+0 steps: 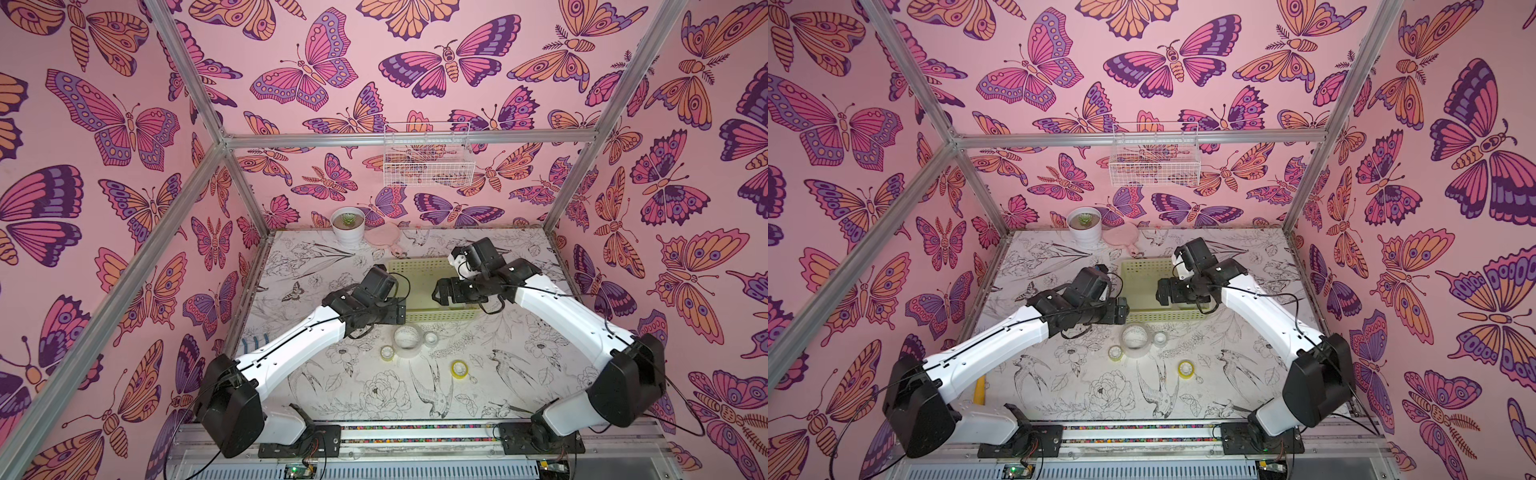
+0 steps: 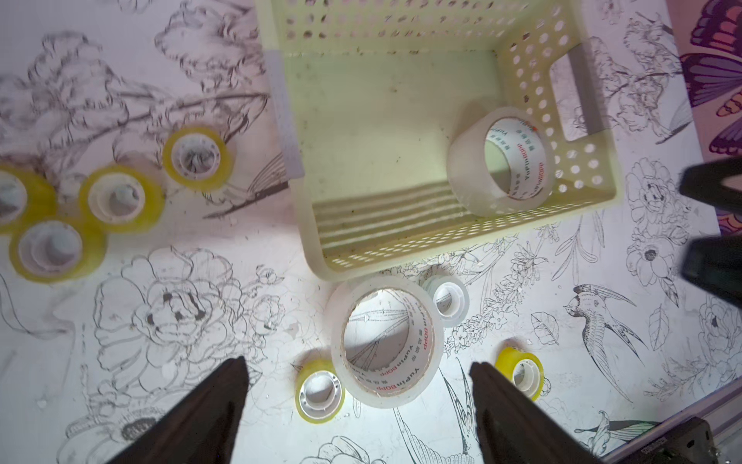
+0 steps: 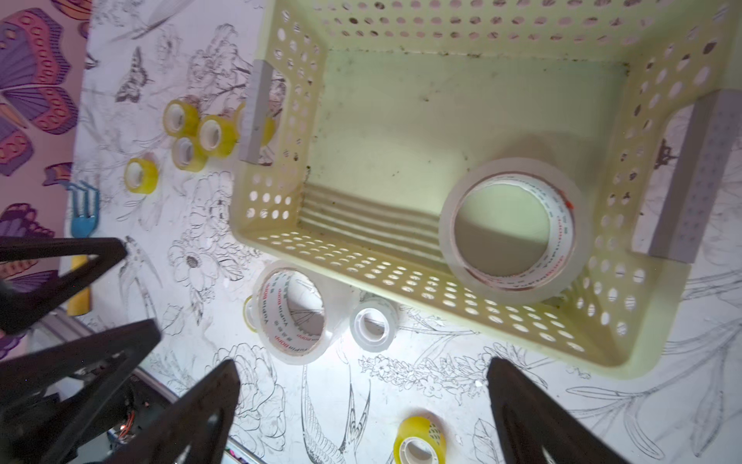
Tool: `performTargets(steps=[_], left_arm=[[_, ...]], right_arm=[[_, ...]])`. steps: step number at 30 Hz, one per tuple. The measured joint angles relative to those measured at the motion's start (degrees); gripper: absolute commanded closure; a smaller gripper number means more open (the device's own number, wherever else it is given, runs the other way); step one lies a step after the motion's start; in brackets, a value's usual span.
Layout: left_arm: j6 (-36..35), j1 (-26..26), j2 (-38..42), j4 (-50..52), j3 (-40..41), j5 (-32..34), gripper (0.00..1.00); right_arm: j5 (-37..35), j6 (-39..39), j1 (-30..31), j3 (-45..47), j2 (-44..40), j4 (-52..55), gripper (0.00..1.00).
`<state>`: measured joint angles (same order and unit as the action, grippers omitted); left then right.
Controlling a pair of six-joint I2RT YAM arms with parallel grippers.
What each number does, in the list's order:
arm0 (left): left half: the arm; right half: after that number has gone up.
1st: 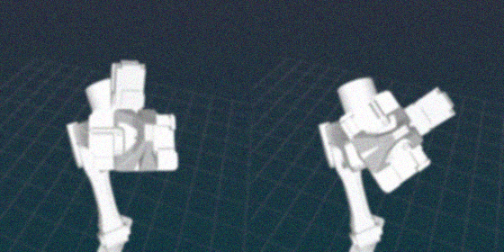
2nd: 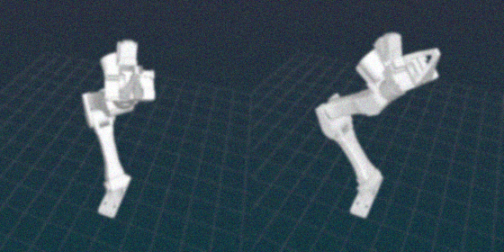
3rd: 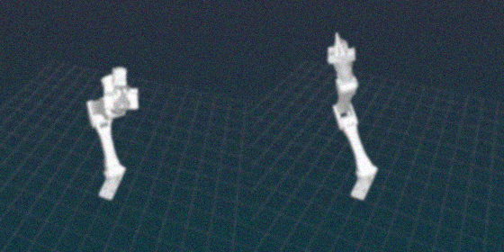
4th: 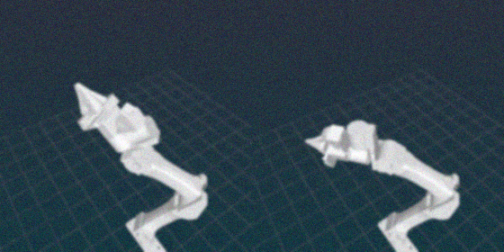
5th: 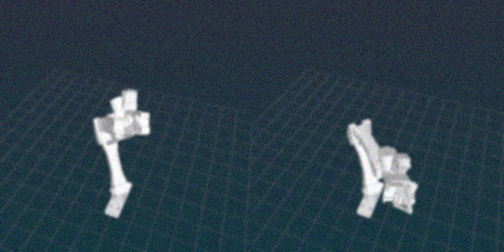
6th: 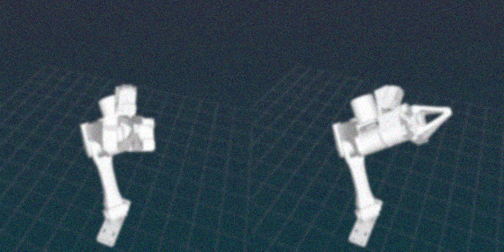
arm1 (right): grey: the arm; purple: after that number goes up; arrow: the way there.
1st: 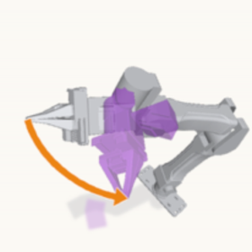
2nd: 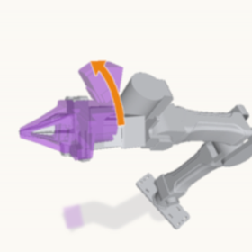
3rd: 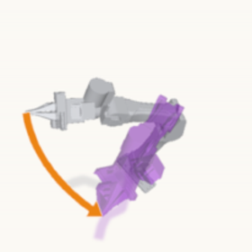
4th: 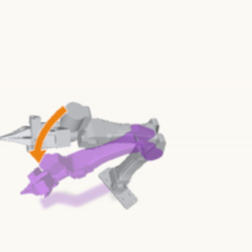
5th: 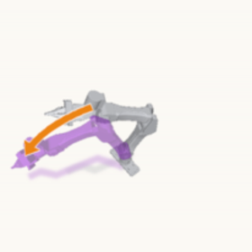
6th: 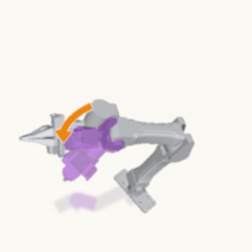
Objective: Put the transparent tape into the storage box
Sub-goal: Place the tape in the storage box.
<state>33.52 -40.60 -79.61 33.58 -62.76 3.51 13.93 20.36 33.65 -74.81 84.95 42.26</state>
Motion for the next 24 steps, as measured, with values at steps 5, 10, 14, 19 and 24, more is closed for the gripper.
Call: performTargets(steps=[5, 10, 14, 19, 24], left_arm=[[3.89, -0.42, -0.48, 1.38, 2.29, -0.07, 0.26], [5.11, -0.74, -3.43, 1.64, 2.43, -0.04, 0.29], [5.14, -1.42, -6.99, 2.12, 1.86, 0.02, 0.37], [4.52, -2.14, -11.08, 2.47, 0.57, 0.15, 0.45], [3.52, -2.19, -14.49, 2.51, -1.11, 0.44, 0.48]], right_arm=[[2.69, -0.87, 0.04, 2.95, -3.32, -1.14, 0.01], [3.78, -0.72, 0.15, 5.70, -5.25, -2.86, 0.01], [4.28, 0.17, 0.15, 9.07, -7.67, -3.61, 0.01], [4.15, 1.70, 0.15, 12.39, -11.52, -3.76, 0.01], [3.85, 2.51, 0.15, 13.90, -14.16, -4.26, 0.01]])
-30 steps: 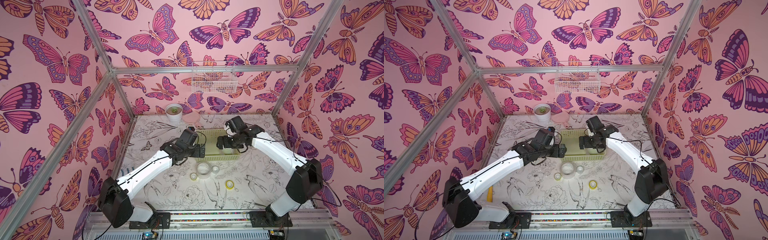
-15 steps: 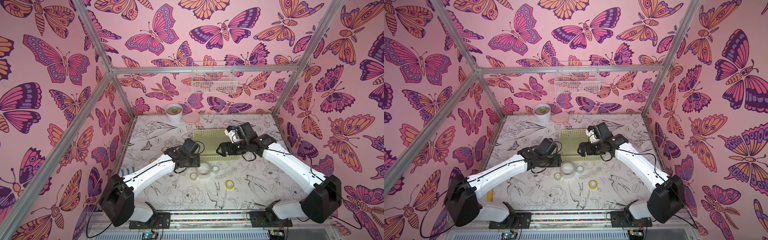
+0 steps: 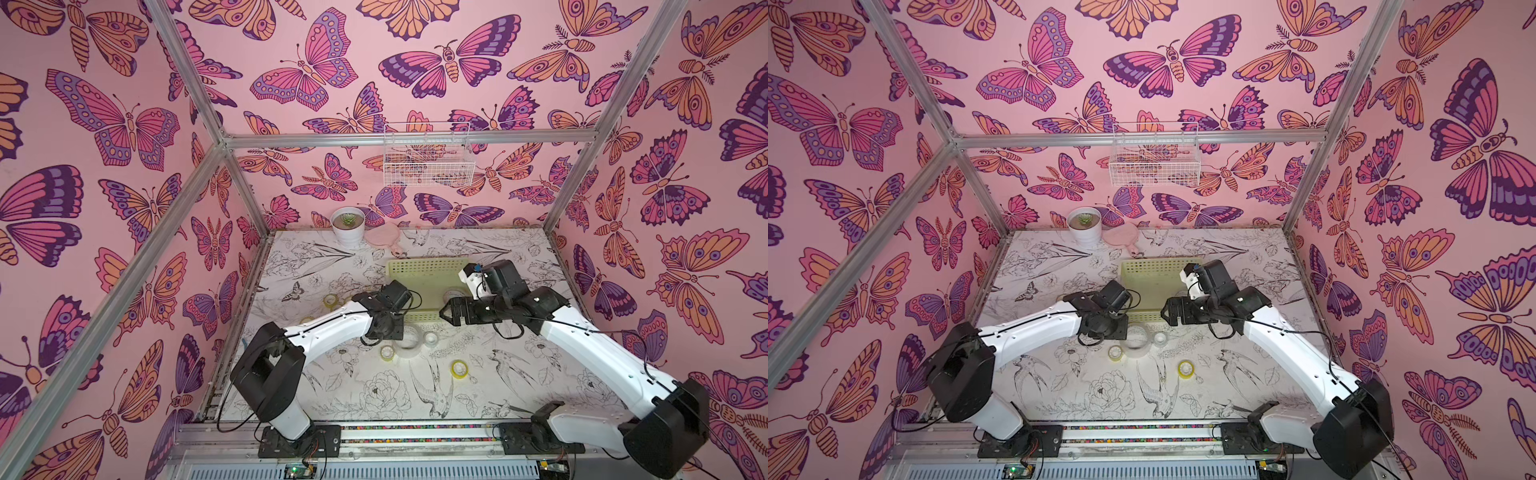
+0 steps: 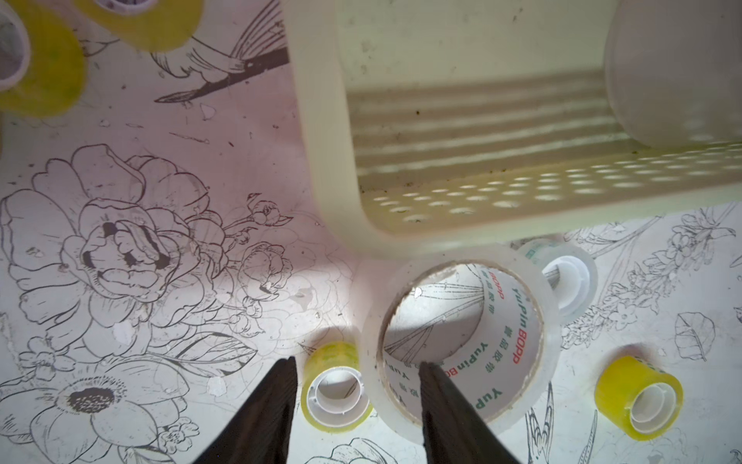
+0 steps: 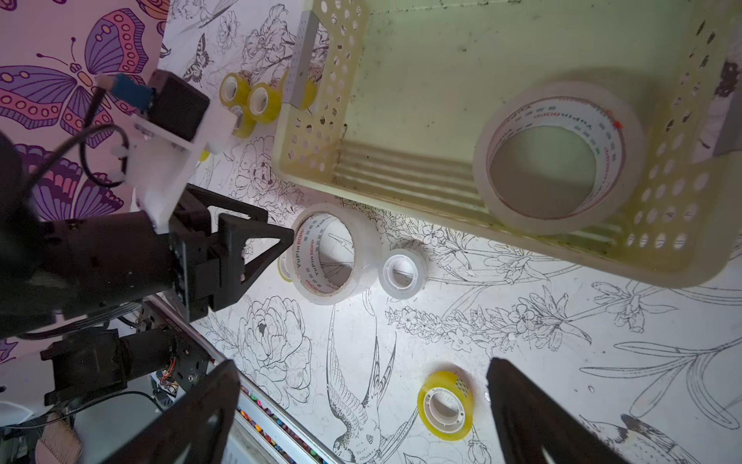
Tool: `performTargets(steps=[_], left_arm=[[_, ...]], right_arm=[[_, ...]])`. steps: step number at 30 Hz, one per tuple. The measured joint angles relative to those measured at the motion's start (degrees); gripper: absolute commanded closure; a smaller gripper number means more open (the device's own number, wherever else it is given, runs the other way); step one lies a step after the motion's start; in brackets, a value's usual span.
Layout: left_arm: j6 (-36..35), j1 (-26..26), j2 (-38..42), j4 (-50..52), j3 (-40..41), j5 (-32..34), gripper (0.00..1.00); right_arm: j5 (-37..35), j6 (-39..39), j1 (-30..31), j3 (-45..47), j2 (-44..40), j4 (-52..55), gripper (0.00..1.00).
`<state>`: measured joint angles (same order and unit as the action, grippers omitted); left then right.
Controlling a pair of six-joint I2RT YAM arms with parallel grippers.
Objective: Put the transparent tape into the storage box
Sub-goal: Place the tape in the storage box, then pick up the tape at the center of the board.
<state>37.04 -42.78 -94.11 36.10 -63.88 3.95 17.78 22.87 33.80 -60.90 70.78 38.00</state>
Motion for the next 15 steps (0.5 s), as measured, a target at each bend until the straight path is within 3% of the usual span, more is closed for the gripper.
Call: performTargets(steps=[9, 15], left_arm=[[-1.22, -0.52, -5.25, 0.22, -1.95, 0.15, 0.61], [-2.16, -1.07, -5.70, 0.39, -2.47, 0.81, 0.77]], right_arm=[[-1.51, 1.31, 0.00, 0.57, -0.37, -0.72, 0.01], [-1.90, 2.29, 0.00, 2.01, -0.72, -0.96, 0.01]])
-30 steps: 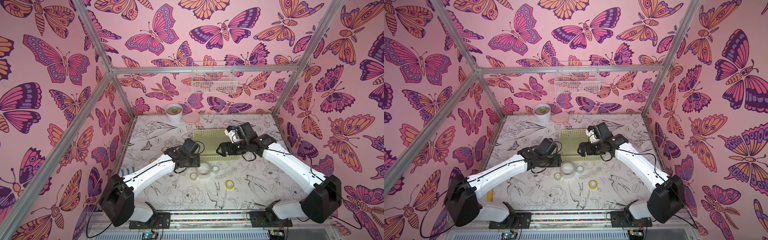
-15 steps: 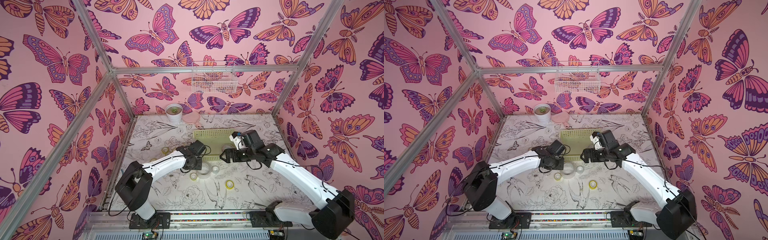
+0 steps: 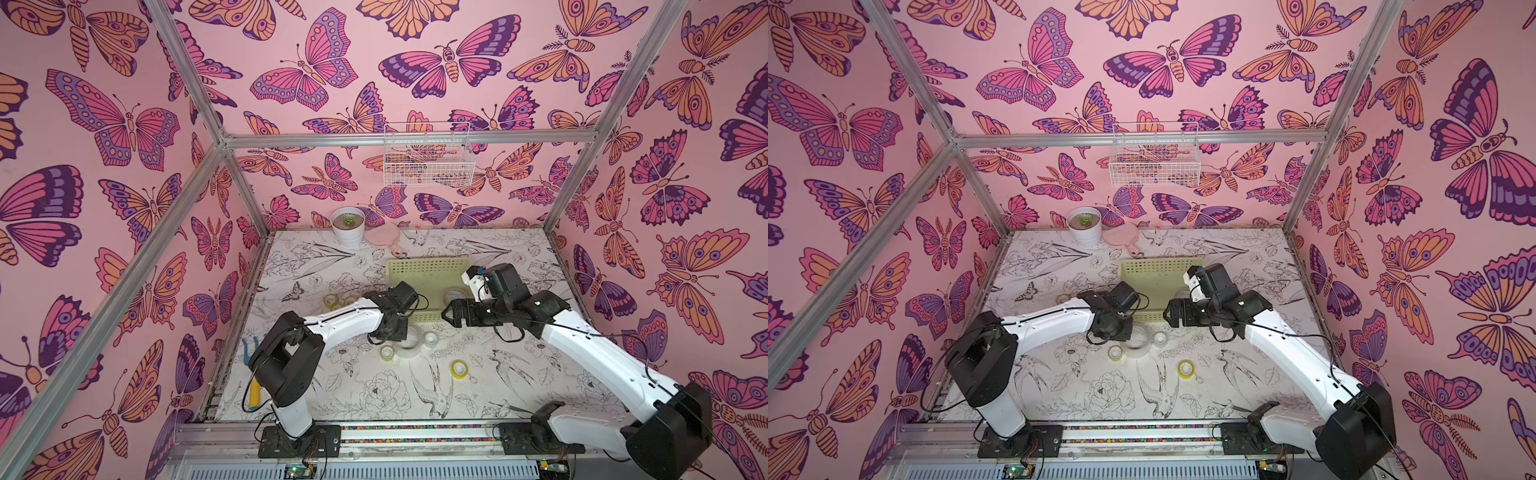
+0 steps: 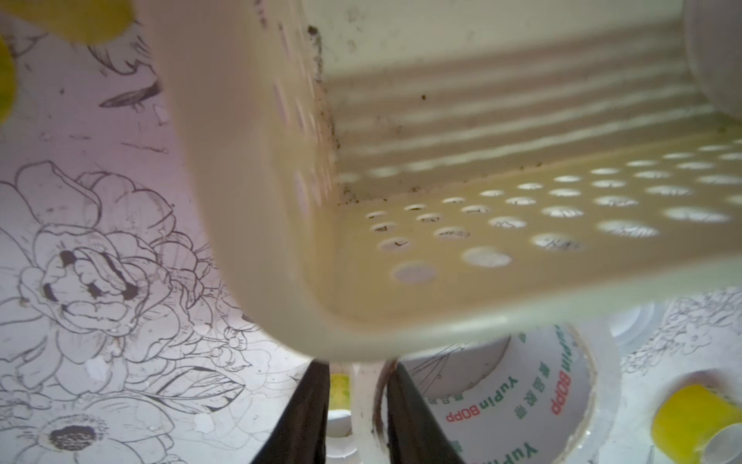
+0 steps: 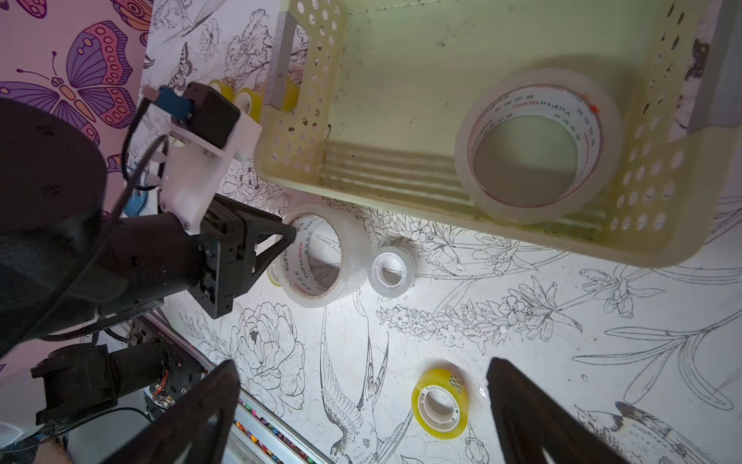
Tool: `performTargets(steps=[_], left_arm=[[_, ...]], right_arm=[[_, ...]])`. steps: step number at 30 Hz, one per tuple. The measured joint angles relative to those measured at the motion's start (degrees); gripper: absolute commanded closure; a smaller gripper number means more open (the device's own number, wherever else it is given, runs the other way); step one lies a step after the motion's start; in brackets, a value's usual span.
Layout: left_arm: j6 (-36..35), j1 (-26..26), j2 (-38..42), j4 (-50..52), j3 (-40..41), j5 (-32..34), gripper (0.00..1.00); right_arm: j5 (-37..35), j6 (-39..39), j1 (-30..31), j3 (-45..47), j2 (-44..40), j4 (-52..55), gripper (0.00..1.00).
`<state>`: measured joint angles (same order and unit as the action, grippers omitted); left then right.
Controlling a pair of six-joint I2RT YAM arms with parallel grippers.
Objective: Put the transparent tape into the storage box
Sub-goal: Pick up the tape at the center of the board.
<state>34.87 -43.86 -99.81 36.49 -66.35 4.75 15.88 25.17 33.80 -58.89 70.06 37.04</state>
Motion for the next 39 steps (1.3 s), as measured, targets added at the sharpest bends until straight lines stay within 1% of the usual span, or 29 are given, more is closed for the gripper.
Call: performTargets(steps=[2, 4, 6, 7, 8, 9, 11, 14, 15, 16, 25, 30, 34, 39], left_arm=[[-0.11, -0.44, -0.02, 0.04, -0.04, 0.24, 0.81], [0.02, -0.85, -0.02, 0.07, -0.04, 0.70, 0.82], [0.07, -1.16, -0.02, 0.07, -0.04, 1.14, 0.92], [-0.11, -1.20, 0.00, 0.13, -0.04, 1.29, 0.93], [0.13, -1.22, 0.09, 0.11, -0.02, 1.33, 0.91], [0.11, -1.22, 0.11, 0.13, 0.07, 1.33, 0.86], [0.13, -1.22, 0.17, 0.11, 0.17, 1.38, 0.84], [0.11, -1.22, 0.17, 0.07, 0.20, 1.42, 0.88], [0.11, -1.22, 0.15, 0.07, 0.20, 1.46, 0.91], [0.11, -1.25, 0.13, 0.07, 0.20, 1.51, 1.00], [0.48, -1.62, 0.76, 1.05, 0.17, 2.16, 1.00], [0.96, -1.62, 6.95, 4.81, -0.22, 2.27, 1.00], [1.49, -1.62, 11.89, 7.63, -3.26, 2.67, 1.00], [1.40, -1.42, 12.72, 9.75, -9.68, 4.11, 1.00]], right_arm=[[-0.17, 0.20, 0.00, 0.00, -0.04, -0.11, 0.01], [-0.42, 0.33, 0.00, 0.00, -0.07, -0.28, 0.01], [-0.55, 0.33, 0.00, 0.00, -0.07, -0.50, 0.01], [-0.61, 0.33, 0.00, 0.00, -0.07, -0.61, 0.01], [-0.63, 0.33, 0.00, 0.00, -0.07, -0.74, 0.01], [-0.66, 0.33, 0.00, 0.00, -0.07, -0.87, 0.01], [-0.66, 0.35, 0.00, 0.00, -0.07, -1.11, 0.01], [-0.66, 0.35, 0.00, 0.00, -0.07, -1.33, 0.01], [-0.66, 0.35, 0.00, 0.00, -0.07, -1.40, 0.01], [-0.66, 0.35, 0.00, 0.00, -0.07, -1.49, 0.01], [-1.27, 0.37, 0.00, 0.00, -0.07, -1.51, 0.01], [-1.99, 0.37, 0.00, 0.00, -0.28, -1.51, 0.01], [-2.62, 0.35, 0.00, 0.00, -0.44, -1.49, 0.01], [-3.72, 0.35, 0.00, 0.00, -0.96, -1.42, 0.01]])
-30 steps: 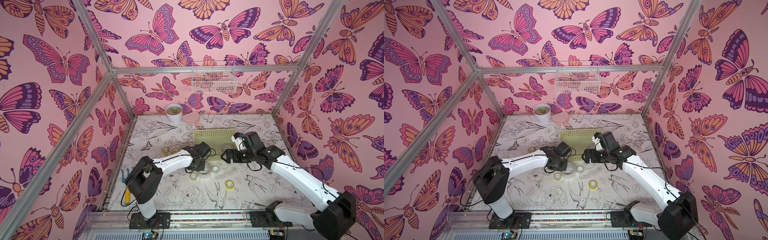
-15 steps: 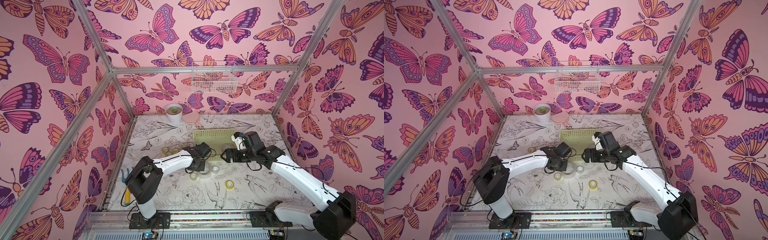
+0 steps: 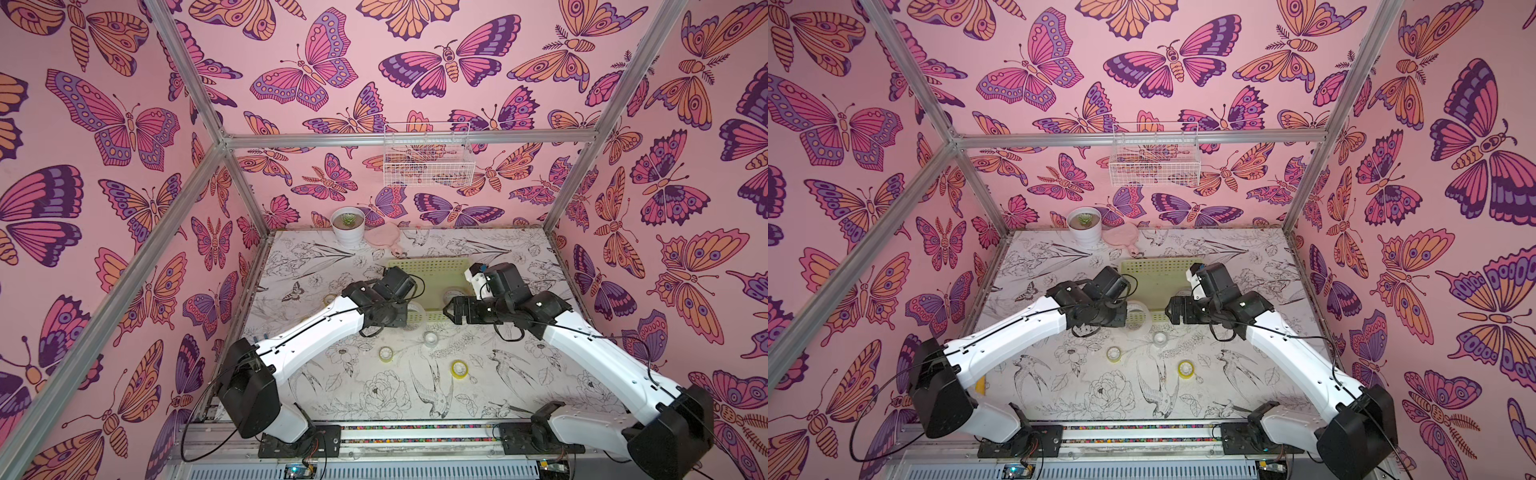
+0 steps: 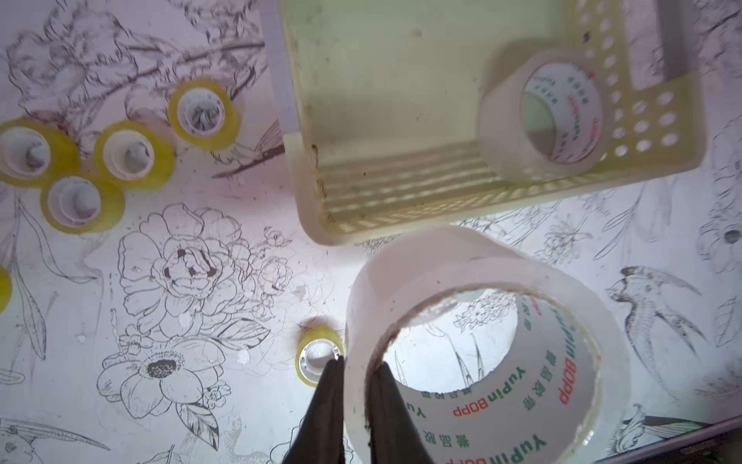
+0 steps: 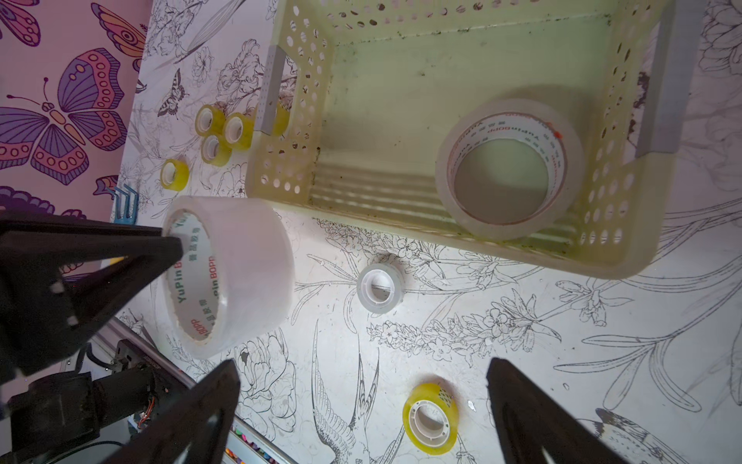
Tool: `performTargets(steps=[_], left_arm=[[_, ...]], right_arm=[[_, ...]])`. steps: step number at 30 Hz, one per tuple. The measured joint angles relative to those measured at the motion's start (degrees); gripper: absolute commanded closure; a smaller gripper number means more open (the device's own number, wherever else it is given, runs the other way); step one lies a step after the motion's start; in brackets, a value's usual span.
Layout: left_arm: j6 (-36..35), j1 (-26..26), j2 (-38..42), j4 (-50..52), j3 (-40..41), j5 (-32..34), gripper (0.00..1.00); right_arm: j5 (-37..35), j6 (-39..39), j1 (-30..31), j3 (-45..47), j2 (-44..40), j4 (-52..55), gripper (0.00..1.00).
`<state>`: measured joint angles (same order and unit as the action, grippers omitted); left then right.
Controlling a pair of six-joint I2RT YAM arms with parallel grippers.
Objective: Put the transparent tape into the storage box
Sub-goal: Pick up the tape at the center of the board, then place the tape in the storage box.
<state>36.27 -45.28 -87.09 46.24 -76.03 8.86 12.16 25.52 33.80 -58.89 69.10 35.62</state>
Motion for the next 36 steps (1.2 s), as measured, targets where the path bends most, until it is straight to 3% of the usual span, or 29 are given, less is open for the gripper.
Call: performTargets(steps=[7, 14, 22, 36], left_arm=[[-2.38, 3.96, -7.08, 0.92, -12.15, 0.96, 1.00], [-5.35, 6.80, -18.16, 0.90, -18.99, 1.70, 1.00], [-7.56, 7.10, -25.99, 1.90, -21.49, 1.84, 1.00], [-4.87, 7.13, -30.12, 2.25, -20.76, 0.39, 1.00]], right_arm=[[-3.08, 0.22, 0.00, 0.96, -4.55, -0.09, 0.01], [-5.42, 0.87, 0.00, 1.77, -7.34, -0.04, 0.01], [-6.86, 1.70, 0.00, 3.10, -8.15, -0.02, 0.01], [-7.23, 1.70, 0.00, 3.26, -7.85, -0.07, 0.01]])
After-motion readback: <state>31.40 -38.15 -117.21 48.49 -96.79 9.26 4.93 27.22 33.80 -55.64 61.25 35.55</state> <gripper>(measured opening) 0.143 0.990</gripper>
